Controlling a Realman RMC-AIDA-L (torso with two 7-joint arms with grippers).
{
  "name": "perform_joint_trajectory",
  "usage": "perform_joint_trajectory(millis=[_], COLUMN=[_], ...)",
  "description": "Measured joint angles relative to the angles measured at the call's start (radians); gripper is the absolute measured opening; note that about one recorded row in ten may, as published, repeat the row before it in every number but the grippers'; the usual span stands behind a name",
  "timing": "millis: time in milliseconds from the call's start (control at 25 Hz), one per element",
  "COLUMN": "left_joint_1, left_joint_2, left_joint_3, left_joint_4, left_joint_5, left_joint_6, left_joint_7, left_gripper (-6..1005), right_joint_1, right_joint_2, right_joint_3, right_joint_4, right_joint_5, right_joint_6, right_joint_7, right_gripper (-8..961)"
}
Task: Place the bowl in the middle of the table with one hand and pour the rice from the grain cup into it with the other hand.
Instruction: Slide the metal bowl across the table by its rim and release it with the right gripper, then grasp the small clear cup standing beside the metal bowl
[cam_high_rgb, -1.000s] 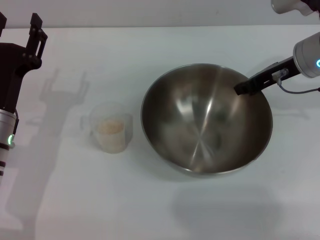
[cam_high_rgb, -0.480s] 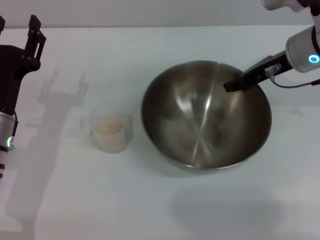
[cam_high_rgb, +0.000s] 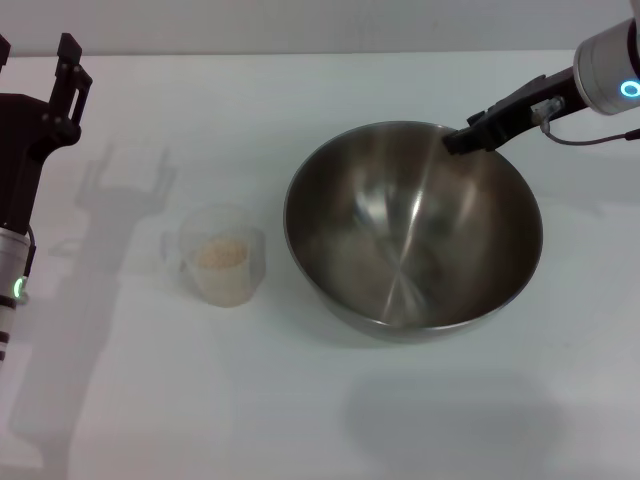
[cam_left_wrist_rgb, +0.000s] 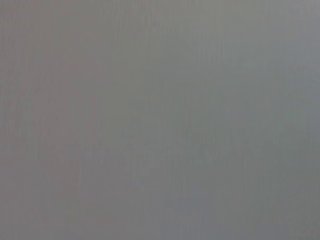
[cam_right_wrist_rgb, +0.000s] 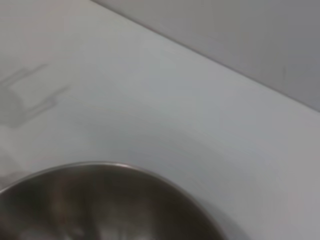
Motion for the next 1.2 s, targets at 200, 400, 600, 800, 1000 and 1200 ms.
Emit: perform_joint_trajectory(millis=[200, 400, 600, 800, 1000, 1200], left_joint_1=[0.006, 0.007, 0.007, 0.007, 0.004, -0.002], left_joint_2=[0.0, 0.0, 0.001, 0.002, 0.002, 0.002], left_joint_3=[0.0, 0.0, 0.0, 0.0, 0.0, -0.003], left_joint_4=[-0.001, -0.002, -0.003, -0.002, -0.002, -0.002], left_joint_5=[0.001, 0.001, 0.0, 0.0, -0.001, -0.004], left_joint_6=[0.008, 0.01, 0.011, 0.012, 0.012, 0.013], left_joint_7=[0.0, 0.0, 0.0, -0.001, -0.001, -0.001], left_gripper=[688, 687, 686, 685, 684, 683], right_joint_1=[-0.006, -0.027, -0.073, -0.168, -0.301, -0.37], right_joint_2=[-0.001, 0.002, 0.004, 0.006, 0.006, 0.007], right_joint_3=[-0.001, -0.043, -0.193, -0.402, -0.613, -0.796], right_joint_4=[-0.043, -0.128, -0.196, -0.255, -0.254, -0.079], right_joint_5=[0.0, 0.01, 0.012, 0.004, -0.009, -0.005], right_joint_6=[-0.021, -0.095, -0.304, -0.641, -1.124, -1.702], right_joint_7=[0.003, 0.003, 0.005, 0.005, -0.005, 0.074], right_gripper=[426, 426, 425, 425, 425, 425])
